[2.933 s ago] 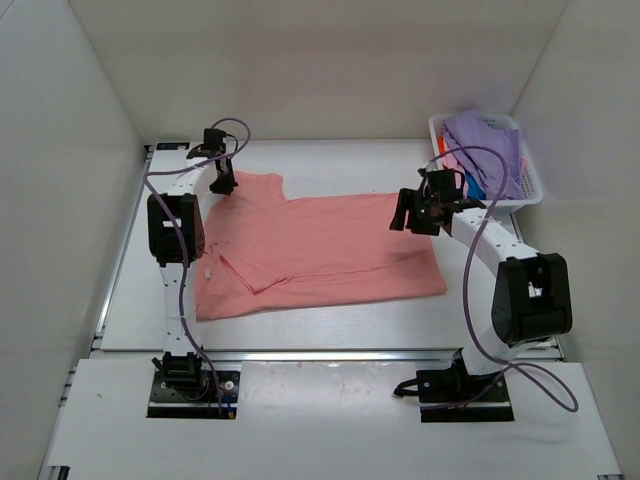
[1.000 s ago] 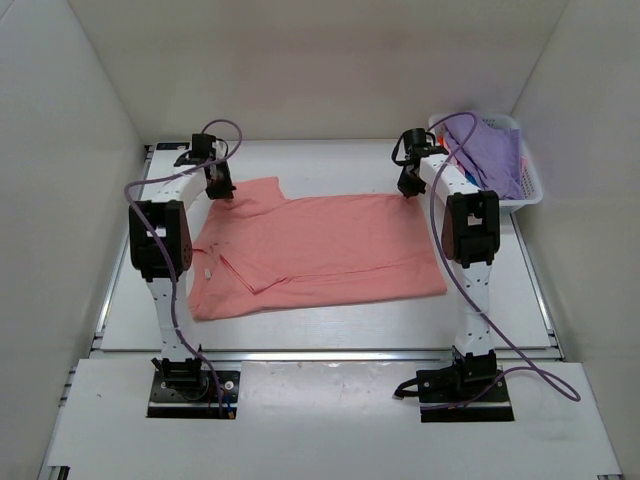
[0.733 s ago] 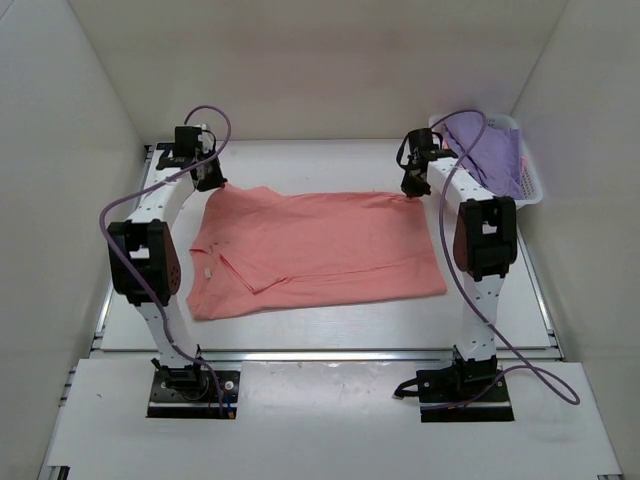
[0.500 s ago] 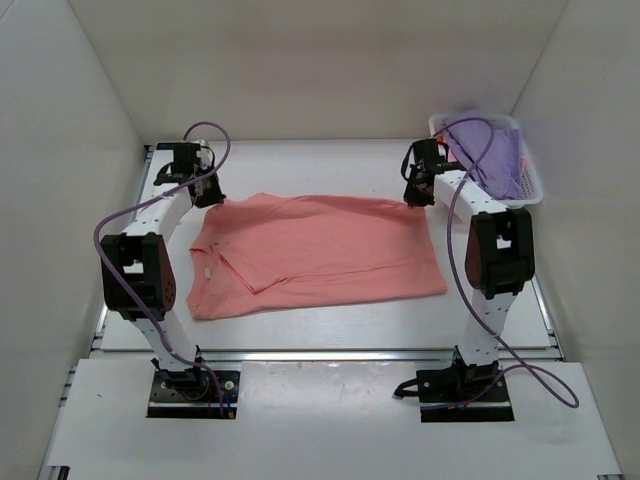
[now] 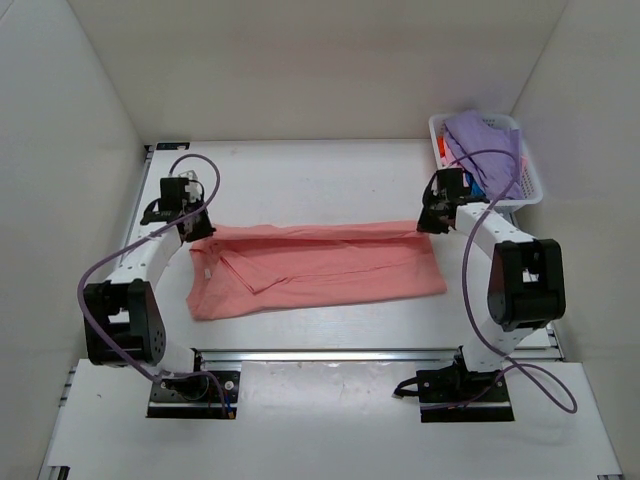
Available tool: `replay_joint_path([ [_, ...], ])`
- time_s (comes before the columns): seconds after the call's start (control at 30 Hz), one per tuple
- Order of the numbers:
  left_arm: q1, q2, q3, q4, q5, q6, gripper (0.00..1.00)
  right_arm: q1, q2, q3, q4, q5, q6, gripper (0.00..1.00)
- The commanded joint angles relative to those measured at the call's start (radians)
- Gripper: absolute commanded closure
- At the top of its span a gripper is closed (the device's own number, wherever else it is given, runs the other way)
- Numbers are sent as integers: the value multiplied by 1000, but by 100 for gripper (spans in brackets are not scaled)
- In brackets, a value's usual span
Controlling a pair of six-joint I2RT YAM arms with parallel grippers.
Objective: Fold and stack the t-shirts
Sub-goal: Fold the other side of the tshirt into a rectangle
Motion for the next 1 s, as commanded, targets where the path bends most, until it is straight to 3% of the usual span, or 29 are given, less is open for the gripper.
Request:
replay_joint_path([
  [0.0, 8, -70, -42, 4, -34, 12, 100, 1, -70, -41, 81, -28, -17, 100],
  [0.37, -26, -209, -232, 41, -31, -33, 100, -15, -147, -201, 141, -74, -28, 99],
  [0.97, -25, -331, -346, 58, -36, -46, 100, -70, -178, -284, 183, -102, -41, 100],
])
